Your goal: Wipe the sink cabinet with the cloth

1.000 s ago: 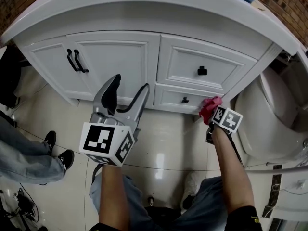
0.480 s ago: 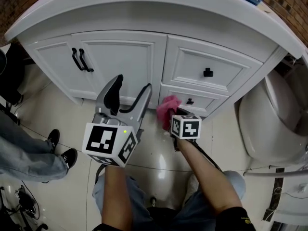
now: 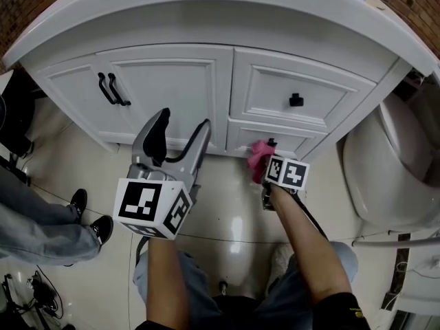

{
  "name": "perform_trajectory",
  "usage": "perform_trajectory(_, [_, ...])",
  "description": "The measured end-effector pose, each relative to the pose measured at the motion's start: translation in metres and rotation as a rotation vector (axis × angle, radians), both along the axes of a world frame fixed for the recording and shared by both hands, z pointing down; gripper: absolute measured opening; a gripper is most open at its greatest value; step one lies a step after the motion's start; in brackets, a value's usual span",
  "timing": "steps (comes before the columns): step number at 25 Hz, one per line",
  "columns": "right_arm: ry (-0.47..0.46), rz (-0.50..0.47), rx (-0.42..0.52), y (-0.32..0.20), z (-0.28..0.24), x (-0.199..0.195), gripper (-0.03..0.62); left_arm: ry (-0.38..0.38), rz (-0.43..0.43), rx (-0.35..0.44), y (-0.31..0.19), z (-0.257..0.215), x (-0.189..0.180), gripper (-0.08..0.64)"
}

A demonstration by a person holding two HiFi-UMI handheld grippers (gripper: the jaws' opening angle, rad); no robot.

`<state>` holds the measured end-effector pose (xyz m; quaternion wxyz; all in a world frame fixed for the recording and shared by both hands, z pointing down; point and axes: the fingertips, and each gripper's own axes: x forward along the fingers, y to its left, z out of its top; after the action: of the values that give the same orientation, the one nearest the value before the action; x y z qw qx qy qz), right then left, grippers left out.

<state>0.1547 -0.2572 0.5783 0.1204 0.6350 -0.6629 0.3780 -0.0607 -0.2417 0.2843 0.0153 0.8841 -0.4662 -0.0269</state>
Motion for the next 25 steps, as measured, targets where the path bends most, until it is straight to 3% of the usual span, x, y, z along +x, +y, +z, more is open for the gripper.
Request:
perform_trajectory(6, [0.074,0.224,0.013,0.027,-0.023,0.124,0.048,0.01,0.038,0.003,0.004,-0.001,0.021,0.321])
perform_trajectory(11, [0.111,0.247,0.016,0.037,-0.027,0.145,0.048,0.017,0.047,0.002,0.006,-0.001,0.027,0.321])
perform_trajectory(14, [0.046,0.156,-0.004,0.031,-0.009,0.103,0.048,0.012,0.044,0.002,0.006,-0.001,0.025,0.321])
perform_trajectory(19, [-0.09,-0.149,-0.017,0.018,0.019,-0.035,0.048,-0.017,0.025,0.004,0.004,0.002,0.021,0.321])
perform_trajectory(25, [-0.264,-0.203,0.034,-0.019,0.02,-0.123,0.048,-0.059,0.036,-0.023,0.002,0.014,0.02,0.322])
